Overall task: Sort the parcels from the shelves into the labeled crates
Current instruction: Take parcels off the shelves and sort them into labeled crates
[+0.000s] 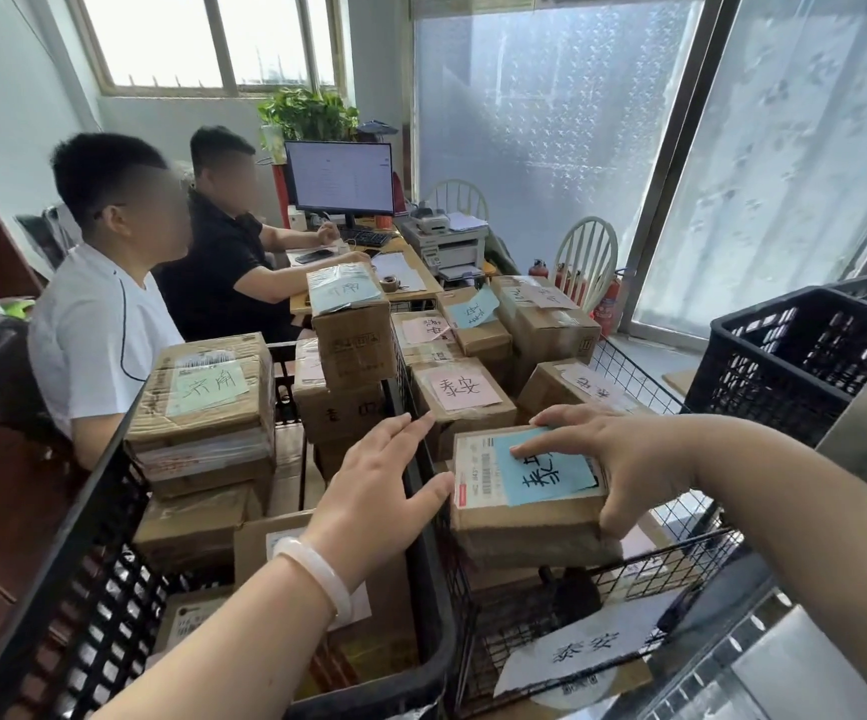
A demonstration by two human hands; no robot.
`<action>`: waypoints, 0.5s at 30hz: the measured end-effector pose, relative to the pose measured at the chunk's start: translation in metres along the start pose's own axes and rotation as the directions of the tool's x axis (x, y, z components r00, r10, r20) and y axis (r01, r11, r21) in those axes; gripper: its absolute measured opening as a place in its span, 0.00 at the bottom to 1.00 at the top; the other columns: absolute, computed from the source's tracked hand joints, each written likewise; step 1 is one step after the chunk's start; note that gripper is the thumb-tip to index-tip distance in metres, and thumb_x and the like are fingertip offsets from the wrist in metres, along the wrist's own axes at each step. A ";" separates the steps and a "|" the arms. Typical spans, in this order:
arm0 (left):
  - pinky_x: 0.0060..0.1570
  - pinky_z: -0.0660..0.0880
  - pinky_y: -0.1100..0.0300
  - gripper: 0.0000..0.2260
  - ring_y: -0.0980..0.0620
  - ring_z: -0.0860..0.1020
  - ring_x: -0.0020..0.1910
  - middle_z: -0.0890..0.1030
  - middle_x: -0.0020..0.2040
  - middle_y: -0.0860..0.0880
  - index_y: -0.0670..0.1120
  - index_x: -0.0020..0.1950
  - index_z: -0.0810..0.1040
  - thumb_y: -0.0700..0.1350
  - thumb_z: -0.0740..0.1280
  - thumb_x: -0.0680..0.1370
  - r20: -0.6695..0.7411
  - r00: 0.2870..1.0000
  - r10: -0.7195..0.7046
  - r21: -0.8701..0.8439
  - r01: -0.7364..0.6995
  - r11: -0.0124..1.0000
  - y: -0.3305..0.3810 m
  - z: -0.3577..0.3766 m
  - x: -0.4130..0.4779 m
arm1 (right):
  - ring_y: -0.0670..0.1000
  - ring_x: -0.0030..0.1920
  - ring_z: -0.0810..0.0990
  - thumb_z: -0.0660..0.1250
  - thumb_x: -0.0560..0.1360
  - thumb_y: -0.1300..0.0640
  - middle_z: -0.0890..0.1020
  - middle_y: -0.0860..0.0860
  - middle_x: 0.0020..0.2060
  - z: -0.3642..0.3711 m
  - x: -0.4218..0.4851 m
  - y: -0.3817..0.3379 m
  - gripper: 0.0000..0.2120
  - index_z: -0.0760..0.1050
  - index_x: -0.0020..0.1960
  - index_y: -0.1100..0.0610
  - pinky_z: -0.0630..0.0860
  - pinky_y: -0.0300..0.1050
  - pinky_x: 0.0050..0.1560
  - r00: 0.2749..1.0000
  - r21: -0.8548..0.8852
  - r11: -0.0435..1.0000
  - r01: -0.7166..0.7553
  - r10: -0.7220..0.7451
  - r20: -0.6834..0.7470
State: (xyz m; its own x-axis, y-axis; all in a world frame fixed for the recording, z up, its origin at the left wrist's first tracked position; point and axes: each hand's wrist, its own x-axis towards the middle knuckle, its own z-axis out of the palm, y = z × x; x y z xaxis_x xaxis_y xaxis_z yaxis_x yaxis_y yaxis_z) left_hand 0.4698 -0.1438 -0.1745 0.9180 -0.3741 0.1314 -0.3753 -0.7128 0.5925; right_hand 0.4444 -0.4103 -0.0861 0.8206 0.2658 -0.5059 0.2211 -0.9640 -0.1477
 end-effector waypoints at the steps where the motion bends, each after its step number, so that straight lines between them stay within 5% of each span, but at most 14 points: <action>1: 0.75 0.53 0.53 0.30 0.53 0.53 0.78 0.57 0.79 0.55 0.62 0.79 0.54 0.61 0.62 0.78 -0.005 1.000 0.003 0.000 -0.003 1.000 0.000 0.000 0.001 | 0.44 0.76 0.45 0.75 0.64 0.49 0.45 0.32 0.73 0.000 0.003 -0.001 0.47 0.51 0.71 0.24 0.51 0.57 0.75 1.000 -0.024 1.000 -0.004 0.004 0.020; 9: 0.75 0.54 0.53 0.30 0.53 0.54 0.77 0.58 0.79 0.55 0.62 0.78 0.54 0.61 0.62 0.78 -0.010 1.000 -0.002 -0.012 0.002 1.000 -0.004 0.003 0.007 | 0.46 0.76 0.49 0.77 0.64 0.56 0.45 0.30 0.73 0.013 0.018 0.006 0.55 0.44 0.73 0.26 0.58 0.52 0.73 0.995 0.023 1.000 -0.018 0.016 0.095; 15: 0.74 0.53 0.55 0.30 0.53 0.54 0.77 0.58 0.78 0.55 0.62 0.78 0.55 0.60 0.63 0.79 -0.023 1.000 -0.001 -0.024 0.001 1.000 -0.006 0.003 0.014 | 0.49 0.77 0.48 0.78 0.63 0.59 0.45 0.37 0.77 0.028 0.039 -0.003 0.60 0.38 0.75 0.31 0.59 0.54 0.73 0.992 -0.186 0.982 0.022 0.001 0.123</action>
State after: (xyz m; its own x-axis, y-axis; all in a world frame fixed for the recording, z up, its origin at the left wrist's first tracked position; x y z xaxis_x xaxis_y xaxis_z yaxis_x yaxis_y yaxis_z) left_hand 0.4841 -0.1466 -0.1787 0.9212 -0.3596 0.1485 -0.3713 -0.6987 0.6115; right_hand 0.4612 -0.3965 -0.1295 0.7495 0.2642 -0.6071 0.3334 -0.9428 0.0013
